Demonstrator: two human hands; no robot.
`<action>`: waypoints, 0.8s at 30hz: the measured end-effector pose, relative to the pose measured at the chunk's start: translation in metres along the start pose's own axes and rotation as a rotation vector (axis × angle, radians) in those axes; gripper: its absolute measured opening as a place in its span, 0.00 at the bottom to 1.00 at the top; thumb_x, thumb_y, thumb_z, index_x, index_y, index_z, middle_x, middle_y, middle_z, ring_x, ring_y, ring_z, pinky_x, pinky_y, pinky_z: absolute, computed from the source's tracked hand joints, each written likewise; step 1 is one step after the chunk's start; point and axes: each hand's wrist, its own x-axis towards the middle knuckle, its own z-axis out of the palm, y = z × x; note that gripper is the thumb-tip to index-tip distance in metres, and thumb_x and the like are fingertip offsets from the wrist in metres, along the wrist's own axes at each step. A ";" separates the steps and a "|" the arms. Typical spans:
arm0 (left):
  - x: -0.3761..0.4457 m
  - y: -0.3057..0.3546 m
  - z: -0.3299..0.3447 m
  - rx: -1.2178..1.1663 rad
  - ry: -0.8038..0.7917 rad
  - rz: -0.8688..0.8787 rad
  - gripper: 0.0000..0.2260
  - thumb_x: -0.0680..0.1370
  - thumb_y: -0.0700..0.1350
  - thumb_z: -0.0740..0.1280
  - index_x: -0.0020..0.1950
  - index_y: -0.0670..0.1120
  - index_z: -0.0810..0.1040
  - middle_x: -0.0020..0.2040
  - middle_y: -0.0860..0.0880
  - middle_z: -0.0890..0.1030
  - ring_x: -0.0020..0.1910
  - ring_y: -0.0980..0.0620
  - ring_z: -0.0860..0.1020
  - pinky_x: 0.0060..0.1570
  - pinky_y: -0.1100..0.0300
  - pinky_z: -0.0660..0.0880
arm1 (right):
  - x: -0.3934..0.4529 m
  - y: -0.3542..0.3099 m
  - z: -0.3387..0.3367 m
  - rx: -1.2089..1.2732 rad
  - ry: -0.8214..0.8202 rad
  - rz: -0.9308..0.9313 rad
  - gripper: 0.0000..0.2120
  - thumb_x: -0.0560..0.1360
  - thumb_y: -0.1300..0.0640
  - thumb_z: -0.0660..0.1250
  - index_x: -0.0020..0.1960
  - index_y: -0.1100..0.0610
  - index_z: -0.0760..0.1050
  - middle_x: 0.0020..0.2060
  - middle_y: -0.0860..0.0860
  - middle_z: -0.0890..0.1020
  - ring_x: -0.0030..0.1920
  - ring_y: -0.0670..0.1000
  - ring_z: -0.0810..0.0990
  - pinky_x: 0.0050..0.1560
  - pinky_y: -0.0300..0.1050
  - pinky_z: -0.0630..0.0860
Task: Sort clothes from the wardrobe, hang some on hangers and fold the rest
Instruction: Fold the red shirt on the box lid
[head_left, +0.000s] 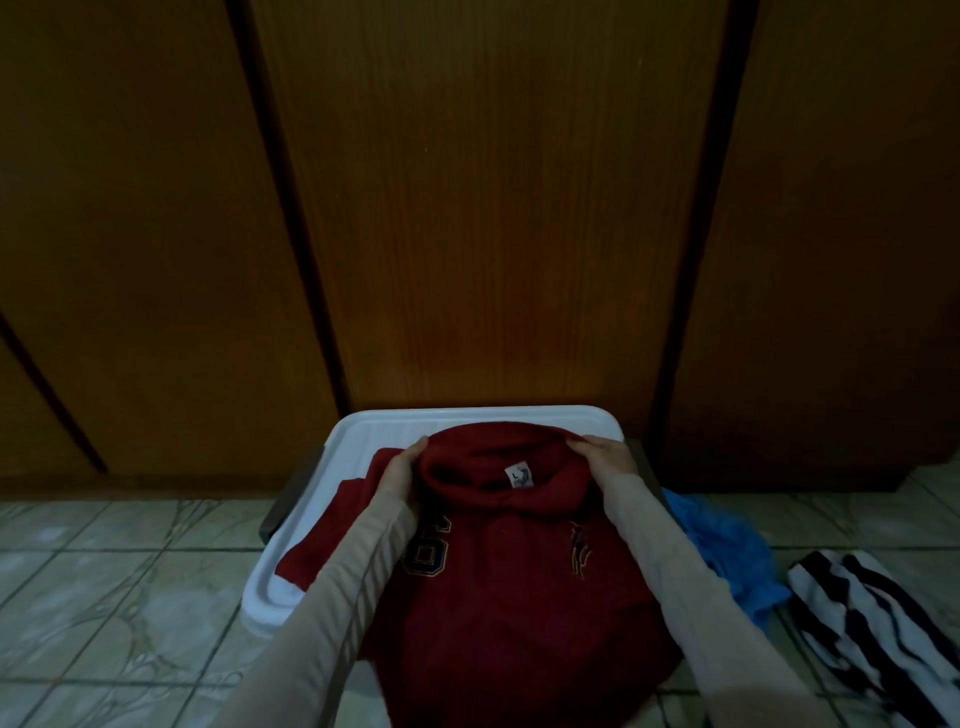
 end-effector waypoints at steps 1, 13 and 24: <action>0.003 0.001 -0.002 -0.043 0.000 0.011 0.30 0.80 0.57 0.55 0.75 0.39 0.57 0.74 0.39 0.60 0.74 0.42 0.59 0.73 0.50 0.53 | 0.001 -0.001 0.000 0.032 0.003 0.021 0.19 0.74 0.57 0.68 0.63 0.61 0.74 0.61 0.60 0.77 0.61 0.60 0.75 0.66 0.51 0.69; 0.004 -0.013 -0.002 0.844 0.148 0.471 0.26 0.62 0.65 0.73 0.53 0.54 0.74 0.60 0.47 0.76 0.58 0.46 0.74 0.65 0.47 0.68 | 0.003 -0.006 -0.006 0.311 -0.011 0.125 0.21 0.75 0.59 0.66 0.67 0.63 0.69 0.63 0.60 0.74 0.62 0.59 0.74 0.62 0.52 0.72; -0.002 -0.012 0.004 1.820 0.588 0.939 0.16 0.81 0.55 0.56 0.55 0.47 0.78 0.49 0.49 0.78 0.47 0.48 0.78 0.52 0.56 0.67 | 0.007 0.003 0.000 0.033 0.001 -0.054 0.03 0.76 0.59 0.66 0.45 0.54 0.78 0.58 0.60 0.78 0.59 0.60 0.76 0.64 0.51 0.71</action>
